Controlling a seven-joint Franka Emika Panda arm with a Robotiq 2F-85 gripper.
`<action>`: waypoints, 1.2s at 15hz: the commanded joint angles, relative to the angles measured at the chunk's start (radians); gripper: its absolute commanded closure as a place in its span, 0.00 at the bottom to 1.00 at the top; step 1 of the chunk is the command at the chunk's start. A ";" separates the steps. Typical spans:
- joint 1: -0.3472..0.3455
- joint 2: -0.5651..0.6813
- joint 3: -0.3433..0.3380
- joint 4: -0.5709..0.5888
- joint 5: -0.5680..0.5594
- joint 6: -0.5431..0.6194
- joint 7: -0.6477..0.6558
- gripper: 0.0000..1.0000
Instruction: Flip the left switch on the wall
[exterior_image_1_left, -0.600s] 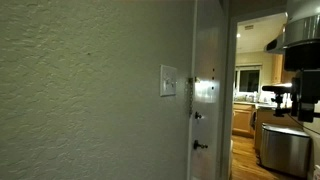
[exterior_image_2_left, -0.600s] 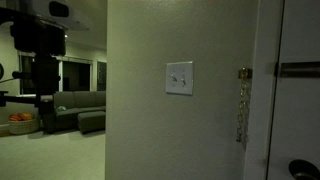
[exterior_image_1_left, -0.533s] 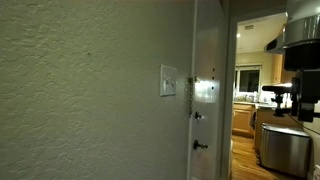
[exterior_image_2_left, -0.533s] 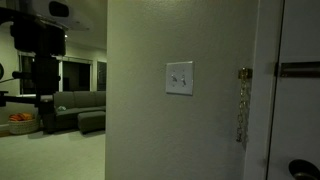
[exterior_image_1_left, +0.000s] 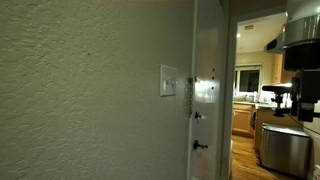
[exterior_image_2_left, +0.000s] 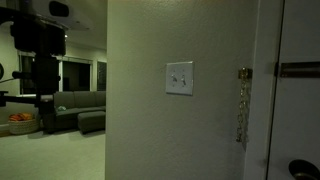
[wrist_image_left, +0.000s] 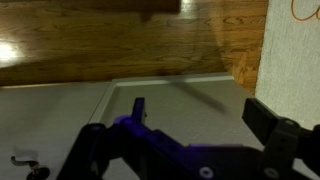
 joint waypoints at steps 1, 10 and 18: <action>0.001 0.001 -0.001 0.003 -0.001 -0.003 0.001 0.00; 0.008 0.023 0.010 0.015 0.001 0.009 0.005 0.00; 0.016 0.175 0.079 0.111 0.008 0.177 0.057 0.00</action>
